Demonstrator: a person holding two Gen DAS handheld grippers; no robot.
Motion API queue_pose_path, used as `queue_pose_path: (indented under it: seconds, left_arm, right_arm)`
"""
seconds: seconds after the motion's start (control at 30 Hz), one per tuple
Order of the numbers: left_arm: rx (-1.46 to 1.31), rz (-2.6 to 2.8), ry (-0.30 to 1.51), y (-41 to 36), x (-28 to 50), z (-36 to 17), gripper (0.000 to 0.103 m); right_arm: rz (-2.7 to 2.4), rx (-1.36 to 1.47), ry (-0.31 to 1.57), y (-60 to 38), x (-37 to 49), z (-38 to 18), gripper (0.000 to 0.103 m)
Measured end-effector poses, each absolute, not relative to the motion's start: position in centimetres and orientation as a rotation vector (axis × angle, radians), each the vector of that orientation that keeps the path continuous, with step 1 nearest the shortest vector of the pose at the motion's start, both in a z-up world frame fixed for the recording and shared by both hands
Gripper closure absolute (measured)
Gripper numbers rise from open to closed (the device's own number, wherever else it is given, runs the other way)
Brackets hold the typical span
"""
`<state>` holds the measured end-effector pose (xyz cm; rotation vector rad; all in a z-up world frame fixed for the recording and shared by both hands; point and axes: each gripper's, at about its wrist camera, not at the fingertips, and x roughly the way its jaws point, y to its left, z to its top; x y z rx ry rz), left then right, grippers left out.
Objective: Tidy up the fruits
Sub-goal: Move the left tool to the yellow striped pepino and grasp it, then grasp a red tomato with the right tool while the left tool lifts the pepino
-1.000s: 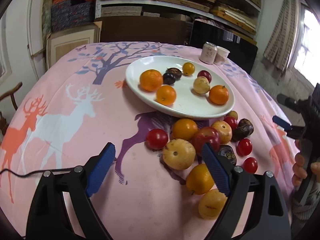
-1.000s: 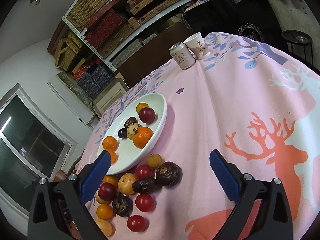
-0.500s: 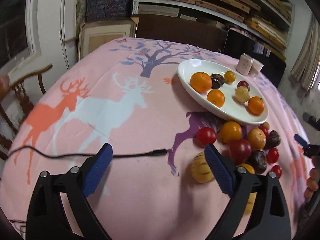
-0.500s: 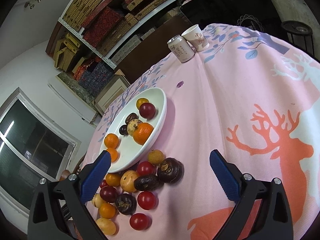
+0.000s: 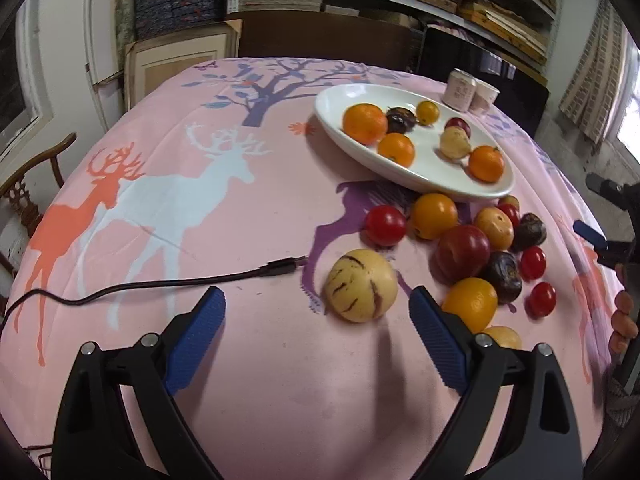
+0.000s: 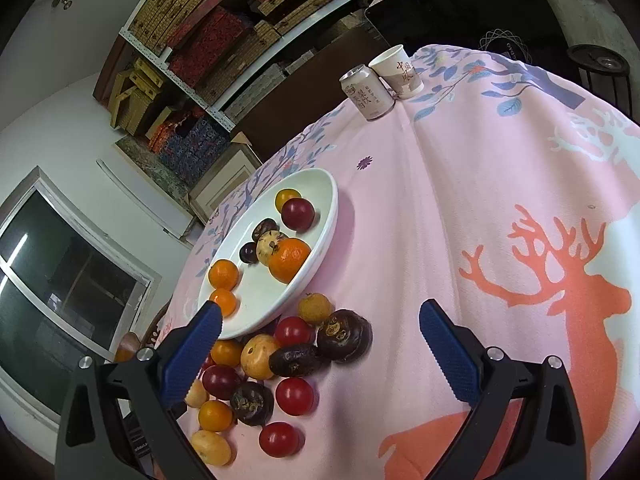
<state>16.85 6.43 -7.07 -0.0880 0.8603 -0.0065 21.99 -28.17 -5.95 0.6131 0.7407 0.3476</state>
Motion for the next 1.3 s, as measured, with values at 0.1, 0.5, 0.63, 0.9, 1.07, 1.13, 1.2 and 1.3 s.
queue_pose_path:
  seconds: [0.1, 0.5, 0.63, 0.9, 1.07, 1.13, 1.2, 1.3]
  left_arm:
    - [-0.048, -0.028, 0.865, 5.4, 17.3, -7.3, 0.015]
    - [-0.031, -0.107, 0.934, 4.2, 19.2, -8.5, 0.042]
    - [-0.036, -0.108, 0.931, 4.3, 19.2, -8.4, 0.042]
    - [-0.056, -0.117, 0.918, 4.7, 19.1, -8.2, 0.063]
    - [-0.053, -0.109, 0.911, 4.7, 19.0, -8.1, 0.063]
    - [-0.049, -0.107, 0.906, 4.7, 18.9, -8.1, 0.063]
    - [-0.048, -0.108, 0.904, 4.7, 18.8, -8.0, 0.063]
    - [-0.048, -0.106, 0.909, 4.6, 18.9, -8.1, 0.063]
  right_arm:
    - [0.344, 0.614, 0.742, -28.2, 22.0, -6.0, 0.003]
    - [0.343, 0.593, 0.76, -27.7, 22.0, -6.1, 0.003]
    - [0.345, 0.585, 0.768, -27.5, 22.2, -6.2, 0.003]
    - [0.367, 0.545, 0.796, -26.6, 21.5, -6.6, 0.003]
    - [0.448, 0.388, 0.817, -23.8, 18.2, -7.0, 0.003]
    - [0.454, 0.296, 0.837, -22.4, 17.3, -7.3, 0.003]
    - [0.503, 0.253, 0.826, -21.5, 16.6, -7.0, 0.003]
    - [0.506, 0.235, 0.828, -21.3, 16.4, -6.9, 0.01]
